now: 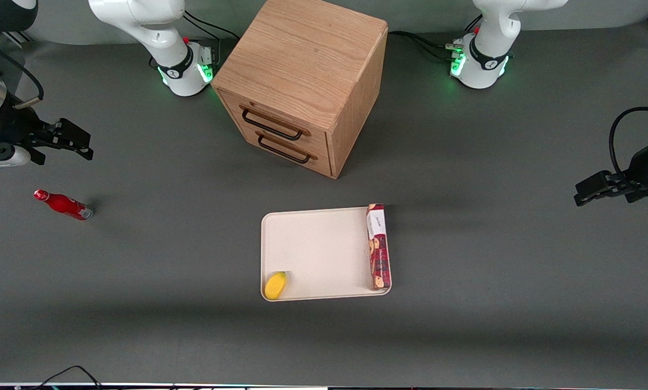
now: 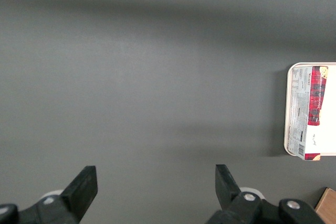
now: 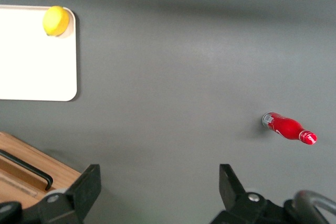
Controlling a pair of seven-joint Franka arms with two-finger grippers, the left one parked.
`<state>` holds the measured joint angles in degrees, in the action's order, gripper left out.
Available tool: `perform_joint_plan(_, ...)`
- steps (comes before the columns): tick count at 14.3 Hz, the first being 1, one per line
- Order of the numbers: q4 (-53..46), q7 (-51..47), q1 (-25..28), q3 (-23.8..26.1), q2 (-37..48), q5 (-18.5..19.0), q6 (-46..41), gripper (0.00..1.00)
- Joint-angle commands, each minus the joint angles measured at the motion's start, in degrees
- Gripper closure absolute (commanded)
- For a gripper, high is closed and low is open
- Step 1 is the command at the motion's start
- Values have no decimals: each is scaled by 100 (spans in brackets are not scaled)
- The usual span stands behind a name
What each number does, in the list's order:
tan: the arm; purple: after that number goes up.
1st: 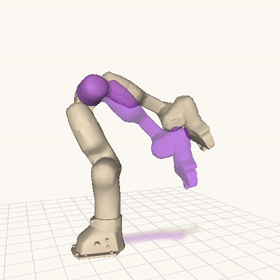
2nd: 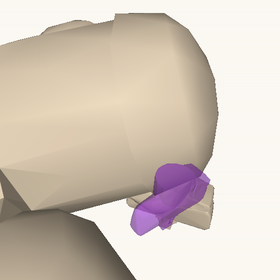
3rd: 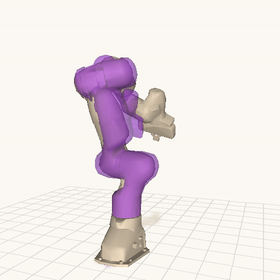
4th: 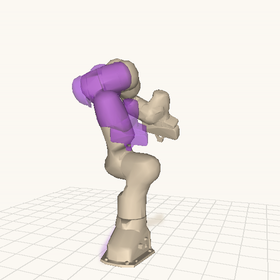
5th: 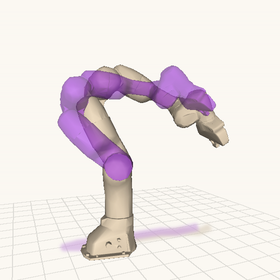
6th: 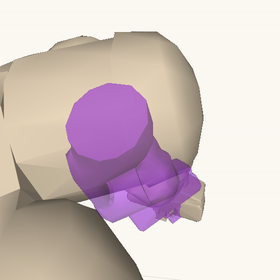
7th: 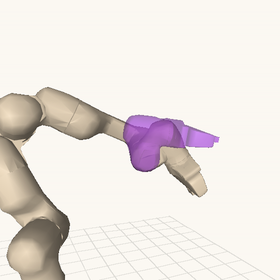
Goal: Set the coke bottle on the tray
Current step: 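Lower the open right gripper toward the red Coca-Cola bottle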
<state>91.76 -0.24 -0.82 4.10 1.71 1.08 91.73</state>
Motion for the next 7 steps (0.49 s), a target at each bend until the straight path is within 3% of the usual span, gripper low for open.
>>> perform_joint_plan(1, -395, -169, -41, -41, -189, -82, -103, 0)
perform_joint_plan(5, -580, -29, -93, -181, -145, 75, -348, 0)
perform_joint_plan(7, -563, 967, -102, -662, -145, 190, -515, 0)
